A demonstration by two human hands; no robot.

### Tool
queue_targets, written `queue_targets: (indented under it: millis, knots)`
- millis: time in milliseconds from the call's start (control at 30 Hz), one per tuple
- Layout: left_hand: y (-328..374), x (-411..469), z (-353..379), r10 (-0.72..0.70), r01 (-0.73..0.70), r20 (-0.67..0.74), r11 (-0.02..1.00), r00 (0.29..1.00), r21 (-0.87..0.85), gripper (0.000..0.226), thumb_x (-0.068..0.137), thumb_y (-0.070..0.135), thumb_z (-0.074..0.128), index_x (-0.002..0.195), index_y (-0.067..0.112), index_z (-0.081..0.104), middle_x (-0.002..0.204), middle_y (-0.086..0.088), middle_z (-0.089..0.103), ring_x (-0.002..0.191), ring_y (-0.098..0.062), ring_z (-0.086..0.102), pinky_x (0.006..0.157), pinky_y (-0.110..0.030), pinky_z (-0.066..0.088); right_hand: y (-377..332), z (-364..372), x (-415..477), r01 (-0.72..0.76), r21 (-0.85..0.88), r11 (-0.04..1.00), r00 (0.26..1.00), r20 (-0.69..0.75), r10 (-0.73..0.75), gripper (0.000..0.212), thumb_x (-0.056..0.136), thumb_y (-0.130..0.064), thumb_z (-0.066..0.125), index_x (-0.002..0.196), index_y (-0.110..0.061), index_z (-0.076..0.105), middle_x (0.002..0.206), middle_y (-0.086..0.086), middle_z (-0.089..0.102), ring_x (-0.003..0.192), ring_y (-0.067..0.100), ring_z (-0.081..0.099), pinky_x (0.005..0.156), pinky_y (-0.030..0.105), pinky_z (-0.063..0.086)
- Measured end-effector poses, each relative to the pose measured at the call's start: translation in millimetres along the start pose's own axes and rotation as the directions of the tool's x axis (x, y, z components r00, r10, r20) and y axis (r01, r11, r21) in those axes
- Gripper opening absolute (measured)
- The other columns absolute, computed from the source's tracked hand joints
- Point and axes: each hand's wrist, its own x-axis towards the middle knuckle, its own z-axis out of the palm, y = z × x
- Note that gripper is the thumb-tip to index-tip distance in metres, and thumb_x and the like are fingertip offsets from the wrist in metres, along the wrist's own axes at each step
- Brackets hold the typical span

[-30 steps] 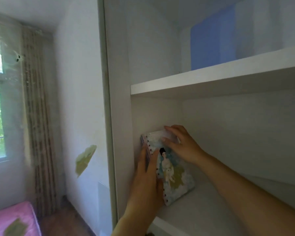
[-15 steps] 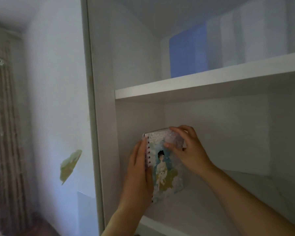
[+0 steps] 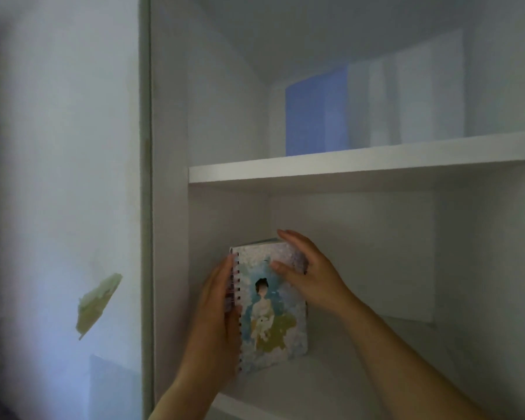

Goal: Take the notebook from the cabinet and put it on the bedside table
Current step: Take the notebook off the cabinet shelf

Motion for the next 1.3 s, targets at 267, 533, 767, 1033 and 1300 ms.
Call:
queue_targets:
  millis: [267,533,767,1033,1300]
  knots:
    - [-1.9,-1.0,-1.8,-0.01,0.011,0.012,0.999,1.0,-0.047,0.064,0.088,0.012,0.05,0.124,0.063,0.034,0.137,0.015,0.041,0.118,-0.005,0.05,0.093,-0.03,0.048,3.8,-1.8,-0.5,0.052,0.0,0.999,0.998,-0.028,-0.052,0.047,0.073,-0.047,0.066,0.117,-0.039,0.054,0.124,-0.013,0.049,0.115,-0.001,0.048,0.094,0.014,0.04]
    - [8.9,4.0,-2.1,-0.044,0.059,0.062,0.961,0.997,-0.272,0.049,0.086,0.008,0.055,0.116,0.045,0.046,0.117,0.024,0.055,0.099,0.008,0.058,0.073,-0.01,0.047,-21.1,-19.9,-17.9,0.102,-0.138,0.985,0.982,-0.143,-0.122,0.027,0.083,-0.028,0.066,0.108,-0.034,0.059,0.109,-0.011,0.038,0.101,-0.01,0.043,0.08,0.004,0.038]
    - [8.0,-4.0,-5.4,-0.076,0.117,0.144,0.946,0.987,-0.303,0.055,0.09,-0.001,0.048,0.12,0.045,0.041,0.124,0.019,0.047,0.098,0.008,0.057,0.073,-0.015,0.05,-22.5,-15.5,-19.2,0.063,-0.18,0.982,0.993,-0.086,-0.08,0.049,0.077,-0.054,0.053,0.123,-0.041,0.048,0.133,-0.015,0.037,0.123,-0.002,0.036,0.1,0.008,0.029]
    - [6.8,-7.4,-6.8,-0.031,0.061,0.115,0.961,0.993,-0.269,0.059,0.09,0.001,0.049,0.12,0.05,0.04,0.128,0.021,0.045,0.102,0.01,0.054,0.073,-0.012,0.049,-21.5,-22.9,-21.5,0.09,-0.362,0.928,0.99,-0.066,-0.122,0.038,0.084,-0.055,0.048,0.117,-0.037,0.055,0.116,-0.013,0.045,0.115,0.006,0.037,0.091,0.013,0.031]
    - [3.9,-9.1,-6.5,0.011,0.005,0.084,0.983,0.996,-0.183,0.064,0.09,0.01,0.051,0.116,0.067,0.038,0.126,0.035,0.045,0.109,0.012,0.049,0.082,-0.011,0.046,-24.0,-18.8,-37.9,0.144,-0.172,0.975,0.959,-0.219,-0.181,0.027,0.082,-0.03,0.063,0.109,-0.028,0.062,0.113,-0.01,0.048,0.102,-0.007,0.048,0.083,0.005,0.038]
